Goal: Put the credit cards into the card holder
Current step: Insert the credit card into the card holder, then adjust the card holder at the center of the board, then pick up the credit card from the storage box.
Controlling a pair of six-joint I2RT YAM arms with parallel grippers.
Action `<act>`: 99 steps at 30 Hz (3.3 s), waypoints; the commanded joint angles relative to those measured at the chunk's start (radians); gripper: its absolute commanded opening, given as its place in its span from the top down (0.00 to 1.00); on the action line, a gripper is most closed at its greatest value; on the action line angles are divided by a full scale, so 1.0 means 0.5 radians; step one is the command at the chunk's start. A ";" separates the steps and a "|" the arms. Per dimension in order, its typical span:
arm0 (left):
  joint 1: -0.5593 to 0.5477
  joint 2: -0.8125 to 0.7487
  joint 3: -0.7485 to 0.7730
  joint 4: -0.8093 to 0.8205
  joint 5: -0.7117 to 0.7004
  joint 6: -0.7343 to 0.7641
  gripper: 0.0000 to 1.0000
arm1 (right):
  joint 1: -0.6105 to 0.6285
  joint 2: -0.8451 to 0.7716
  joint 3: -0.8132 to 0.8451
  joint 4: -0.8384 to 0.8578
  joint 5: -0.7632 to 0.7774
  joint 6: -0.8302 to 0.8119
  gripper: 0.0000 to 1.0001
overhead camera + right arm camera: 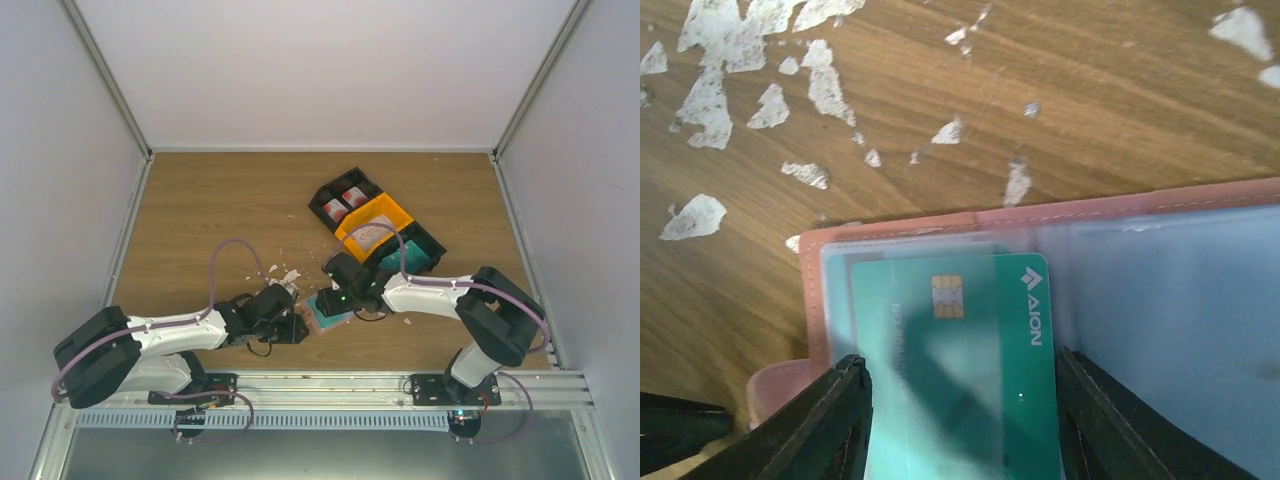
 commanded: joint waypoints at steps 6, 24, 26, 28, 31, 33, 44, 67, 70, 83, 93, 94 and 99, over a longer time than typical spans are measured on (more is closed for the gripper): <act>0.038 0.237 0.052 0.193 0.001 0.026 0.63 | 0.093 0.002 0.014 0.017 -0.175 0.152 0.50; 0.127 0.105 0.082 0.017 -0.185 0.102 0.56 | -0.254 -0.247 0.131 -0.502 0.509 -0.009 0.36; 0.162 0.079 0.093 0.000 -0.165 0.123 0.53 | -0.306 -0.199 0.134 -0.498 0.436 -0.016 0.36; 0.192 0.052 0.101 -0.014 -0.156 0.149 0.51 | -0.318 -0.153 0.114 -0.468 0.347 -0.010 0.36; 0.242 0.016 0.099 -0.017 -0.121 0.182 0.49 | -0.318 -0.102 0.063 -0.408 0.239 0.007 0.35; 0.269 -0.016 0.092 -0.018 -0.094 0.198 0.47 | -0.315 -0.083 0.041 -0.401 0.209 0.032 0.34; 0.413 -0.269 0.075 -0.109 0.002 0.283 0.40 | -0.220 -0.223 0.066 -0.431 -0.199 0.170 0.35; 0.633 0.308 0.626 0.317 0.301 0.376 0.32 | -1.107 0.656 1.609 -1.144 -0.001 -1.417 0.49; 0.639 0.467 0.731 0.402 0.320 0.360 0.34 | -1.119 0.818 1.676 -1.170 -0.059 -1.482 0.46; 0.618 1.111 1.082 0.722 0.329 0.175 0.47 | -1.147 1.187 1.839 -1.295 -0.226 -1.586 0.40; 0.588 1.532 1.439 0.698 0.350 0.152 0.58 | -1.175 1.184 1.774 -1.324 -0.528 -1.646 0.61; 0.586 1.561 1.490 0.680 0.346 0.162 0.59 | -1.178 1.188 1.769 -1.326 -0.543 -1.642 0.63; 0.576 1.682 1.624 0.602 0.321 0.196 0.66 | -1.181 1.182 1.762 -1.315 -0.609 -1.627 0.70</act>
